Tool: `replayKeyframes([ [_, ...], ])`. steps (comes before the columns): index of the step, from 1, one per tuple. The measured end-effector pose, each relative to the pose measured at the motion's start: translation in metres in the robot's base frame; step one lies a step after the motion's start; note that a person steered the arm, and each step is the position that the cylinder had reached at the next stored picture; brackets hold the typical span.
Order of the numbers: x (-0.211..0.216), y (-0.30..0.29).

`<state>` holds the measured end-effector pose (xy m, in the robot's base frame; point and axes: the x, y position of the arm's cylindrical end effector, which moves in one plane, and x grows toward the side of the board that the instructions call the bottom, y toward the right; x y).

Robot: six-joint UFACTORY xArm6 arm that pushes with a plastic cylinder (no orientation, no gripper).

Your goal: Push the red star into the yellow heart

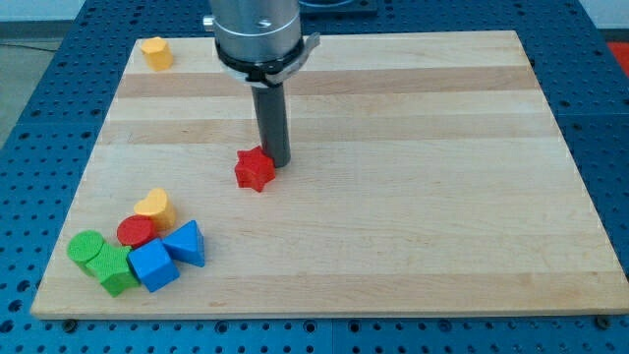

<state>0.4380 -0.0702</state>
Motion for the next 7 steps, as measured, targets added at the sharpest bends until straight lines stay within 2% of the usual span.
replayKeyframes([
  [4, 0.048, -0.056],
  [7, 0.074, -0.075],
])
